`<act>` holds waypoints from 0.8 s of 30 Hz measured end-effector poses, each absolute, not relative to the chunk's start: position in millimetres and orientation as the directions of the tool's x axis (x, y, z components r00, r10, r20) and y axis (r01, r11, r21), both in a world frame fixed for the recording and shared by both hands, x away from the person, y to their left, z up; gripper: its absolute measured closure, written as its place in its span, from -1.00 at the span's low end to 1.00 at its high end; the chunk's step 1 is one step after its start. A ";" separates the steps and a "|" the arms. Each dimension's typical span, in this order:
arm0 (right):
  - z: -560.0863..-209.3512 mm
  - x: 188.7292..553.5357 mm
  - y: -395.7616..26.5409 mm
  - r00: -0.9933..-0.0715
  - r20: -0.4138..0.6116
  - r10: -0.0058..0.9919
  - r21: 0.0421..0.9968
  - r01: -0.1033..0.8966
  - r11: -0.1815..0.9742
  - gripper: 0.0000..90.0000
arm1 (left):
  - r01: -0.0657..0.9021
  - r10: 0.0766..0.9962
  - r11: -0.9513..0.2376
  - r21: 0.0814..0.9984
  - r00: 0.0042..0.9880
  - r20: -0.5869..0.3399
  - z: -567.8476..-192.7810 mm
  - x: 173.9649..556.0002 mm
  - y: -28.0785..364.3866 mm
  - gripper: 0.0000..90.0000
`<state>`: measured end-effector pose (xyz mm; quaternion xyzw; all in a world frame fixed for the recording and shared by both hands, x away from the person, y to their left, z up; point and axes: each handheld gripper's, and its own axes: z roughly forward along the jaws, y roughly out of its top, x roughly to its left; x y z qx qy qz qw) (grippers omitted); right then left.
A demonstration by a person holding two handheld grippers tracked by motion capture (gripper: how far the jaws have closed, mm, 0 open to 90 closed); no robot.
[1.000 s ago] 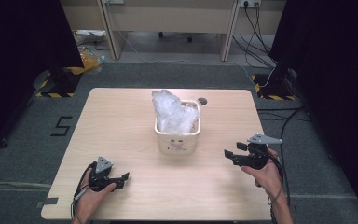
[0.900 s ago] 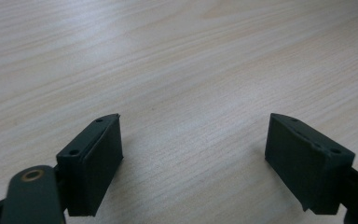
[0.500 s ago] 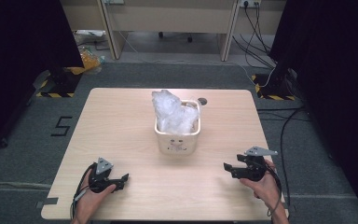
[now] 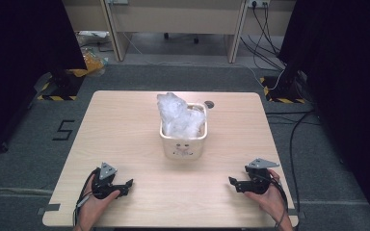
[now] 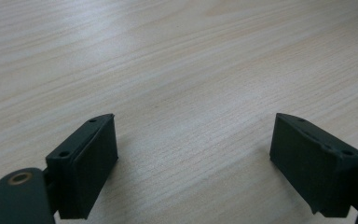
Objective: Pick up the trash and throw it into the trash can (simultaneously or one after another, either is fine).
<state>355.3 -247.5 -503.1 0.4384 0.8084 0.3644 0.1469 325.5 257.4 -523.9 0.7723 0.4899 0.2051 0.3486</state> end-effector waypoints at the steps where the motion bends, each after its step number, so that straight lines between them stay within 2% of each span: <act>1: -504.4 354.5 -247.5 -0.570 0.084 0.817 0.716 0.605 0.349 -0.65 | 0.614 0.900 -0.277 0.739 0.436 -0.025 -523.9 325.5 257.4 -0.69; 4: -510.0 353.1 -247.3 -0.566 0.070 0.821 0.702 0.613 0.362 -0.65 | 0.614 0.900 -0.277 0.739 0.436 -0.025 -523.9 325.5 257.3 -0.69; 10: -516.0 348.9 -245.0 -0.581 -0.007 0.814 0.718 0.564 0.408 -0.70 | 0.614 0.900 -0.277 0.739 0.436 -0.025 -524.0 325.4 257.4 -0.69; 24: -516.4 348.0 -244.6 -0.576 -0.008 0.818 0.718 0.566 0.405 -0.71 | 0.614 0.900 -0.275 0.740 0.434 -0.026 -524.0 325.5 257.3 -0.69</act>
